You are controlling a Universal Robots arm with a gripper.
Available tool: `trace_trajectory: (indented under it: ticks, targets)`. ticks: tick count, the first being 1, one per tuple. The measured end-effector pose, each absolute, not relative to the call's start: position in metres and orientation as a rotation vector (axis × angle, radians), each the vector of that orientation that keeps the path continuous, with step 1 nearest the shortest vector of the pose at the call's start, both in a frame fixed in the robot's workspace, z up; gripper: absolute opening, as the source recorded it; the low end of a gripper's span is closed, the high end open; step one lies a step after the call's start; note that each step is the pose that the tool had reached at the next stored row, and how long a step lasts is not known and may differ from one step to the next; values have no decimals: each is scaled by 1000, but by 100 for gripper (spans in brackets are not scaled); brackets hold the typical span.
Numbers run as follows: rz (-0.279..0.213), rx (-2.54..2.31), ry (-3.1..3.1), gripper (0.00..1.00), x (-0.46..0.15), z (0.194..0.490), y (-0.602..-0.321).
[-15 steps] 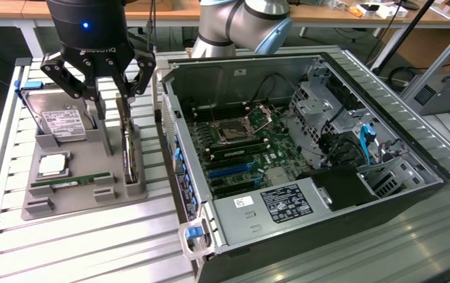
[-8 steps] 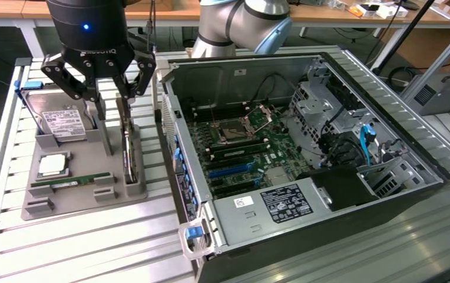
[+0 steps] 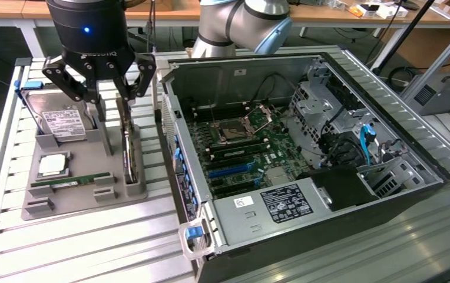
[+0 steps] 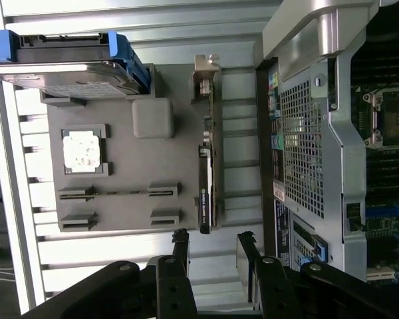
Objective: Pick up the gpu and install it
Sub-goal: 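Pick up the gpu and move the gpu toward the slot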
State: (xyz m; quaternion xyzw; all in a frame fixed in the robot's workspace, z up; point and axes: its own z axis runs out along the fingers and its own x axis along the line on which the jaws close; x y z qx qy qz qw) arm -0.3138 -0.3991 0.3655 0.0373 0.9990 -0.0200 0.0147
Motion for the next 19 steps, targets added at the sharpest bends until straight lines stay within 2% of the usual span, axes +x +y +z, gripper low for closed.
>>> trace_trajectory:
  ticks: [19]
  targets:
    - [-63,116,3110,42,-314,355,-399]
